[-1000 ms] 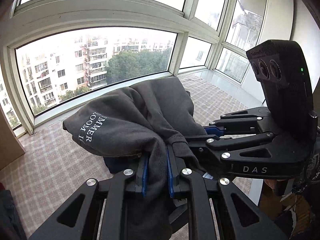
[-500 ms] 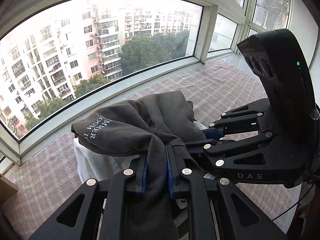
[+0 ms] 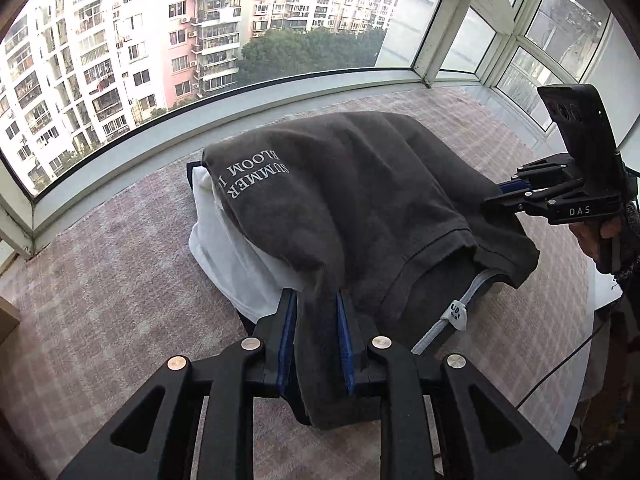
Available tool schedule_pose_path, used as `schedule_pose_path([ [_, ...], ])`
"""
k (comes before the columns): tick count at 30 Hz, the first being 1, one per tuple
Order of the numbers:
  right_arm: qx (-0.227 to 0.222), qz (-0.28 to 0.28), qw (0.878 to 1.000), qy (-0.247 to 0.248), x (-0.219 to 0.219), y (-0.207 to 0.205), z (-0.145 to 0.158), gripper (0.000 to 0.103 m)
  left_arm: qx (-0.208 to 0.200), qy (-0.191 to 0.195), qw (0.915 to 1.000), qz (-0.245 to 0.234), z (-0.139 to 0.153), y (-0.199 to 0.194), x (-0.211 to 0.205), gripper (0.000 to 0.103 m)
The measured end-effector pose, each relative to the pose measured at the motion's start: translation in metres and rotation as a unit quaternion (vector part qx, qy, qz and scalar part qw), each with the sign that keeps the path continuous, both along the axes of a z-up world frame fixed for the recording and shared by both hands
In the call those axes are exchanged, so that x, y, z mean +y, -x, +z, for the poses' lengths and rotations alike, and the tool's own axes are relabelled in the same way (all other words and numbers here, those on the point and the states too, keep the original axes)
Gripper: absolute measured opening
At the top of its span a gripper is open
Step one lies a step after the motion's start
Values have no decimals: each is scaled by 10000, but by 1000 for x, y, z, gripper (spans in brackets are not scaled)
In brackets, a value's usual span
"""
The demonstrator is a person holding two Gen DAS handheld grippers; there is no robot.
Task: Fold clothes
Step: 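Grasp the folded shirt with both grippers and carry it onto the white-and-navy stack, then lower the folded shirt onto the stack and open both grippers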
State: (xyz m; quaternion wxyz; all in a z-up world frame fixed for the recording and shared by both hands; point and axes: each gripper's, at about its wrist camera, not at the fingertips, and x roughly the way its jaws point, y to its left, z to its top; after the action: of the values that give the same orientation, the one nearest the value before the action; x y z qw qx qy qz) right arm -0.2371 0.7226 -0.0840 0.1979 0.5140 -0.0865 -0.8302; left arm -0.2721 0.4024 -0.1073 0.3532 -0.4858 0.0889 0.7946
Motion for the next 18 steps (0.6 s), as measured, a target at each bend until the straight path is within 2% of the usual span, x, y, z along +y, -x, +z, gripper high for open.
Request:
schedule_pose_path([
  [1,125,-247,9996,78,9,9,3,40,25,-143,9999,0,11,2,-6,19],
  [2,249,-493,9984,155,17,19,6,41,75,-269,9996,23,19,8,-12,22],
  [5,34,-905,9954,324,32,59,-11,42,229,-314,9984,411,32,42,-21,28],
  [8,-295,-1009,9939,348,34,93,-35,42,-442,-595,9951,659,16,90,-12,28],
  [9,-374,-997,9937,364,34,101,-42,42,-617,-546,9943,677,8,102,-4,28],
  [14,-609,-984,9924,429,24,126,-66,41,-889,-184,9940,609,-17,128,13,28],
  [16,-362,-880,9947,382,15,119,-59,20,-904,-228,9933,680,-19,131,10,28],
  [17,-218,-839,9960,228,11,113,-53,17,-853,-262,9936,689,-18,131,10,24],
  [18,-95,-787,9968,133,7,107,-46,9,-723,-248,9951,633,-14,127,7,21],
])
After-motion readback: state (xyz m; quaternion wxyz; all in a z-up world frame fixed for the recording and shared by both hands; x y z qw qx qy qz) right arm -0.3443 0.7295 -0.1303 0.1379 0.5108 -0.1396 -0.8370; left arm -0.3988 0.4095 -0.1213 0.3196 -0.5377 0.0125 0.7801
